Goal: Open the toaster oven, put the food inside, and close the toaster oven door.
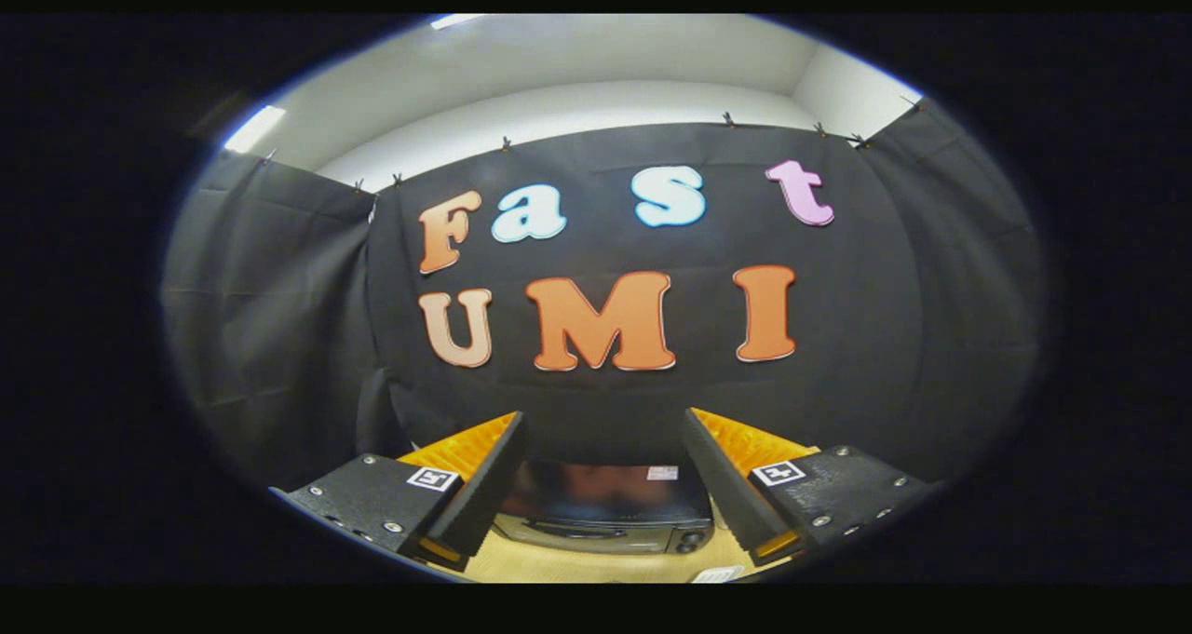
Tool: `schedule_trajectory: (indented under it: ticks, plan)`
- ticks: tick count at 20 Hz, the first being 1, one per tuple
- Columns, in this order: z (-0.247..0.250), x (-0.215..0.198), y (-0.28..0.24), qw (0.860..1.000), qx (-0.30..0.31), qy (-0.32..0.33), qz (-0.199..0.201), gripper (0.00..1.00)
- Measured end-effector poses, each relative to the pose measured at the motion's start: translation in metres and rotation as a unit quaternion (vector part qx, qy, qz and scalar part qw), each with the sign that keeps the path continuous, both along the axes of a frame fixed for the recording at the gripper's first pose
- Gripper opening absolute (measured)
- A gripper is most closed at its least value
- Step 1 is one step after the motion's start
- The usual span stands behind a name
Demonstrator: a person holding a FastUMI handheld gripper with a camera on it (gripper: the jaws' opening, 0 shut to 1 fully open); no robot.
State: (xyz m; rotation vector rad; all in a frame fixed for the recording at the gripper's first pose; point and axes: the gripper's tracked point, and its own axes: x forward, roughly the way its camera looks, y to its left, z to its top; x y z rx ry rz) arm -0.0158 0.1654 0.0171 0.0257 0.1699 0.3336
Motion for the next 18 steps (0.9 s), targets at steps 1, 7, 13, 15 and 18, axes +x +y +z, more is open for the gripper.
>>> schedule_trajectory:
  ticks: [1,7,13,15,18]
  plan:
    - [0.008,0.0,-0.001,1.0,-0.003,-0.007,0.0,0.99]
    - [0.044,-0.004,-0.003,0.999,-0.015,-0.035,0.002,0.99]
    - [0.046,-0.002,-0.007,0.999,-0.009,-0.031,-0.001,0.99]
    - [0.052,-0.001,-0.007,0.999,-0.005,-0.037,-0.002,0.99]
    - [0.057,-0.001,-0.01,0.999,-0.003,-0.044,-0.003,0.99]
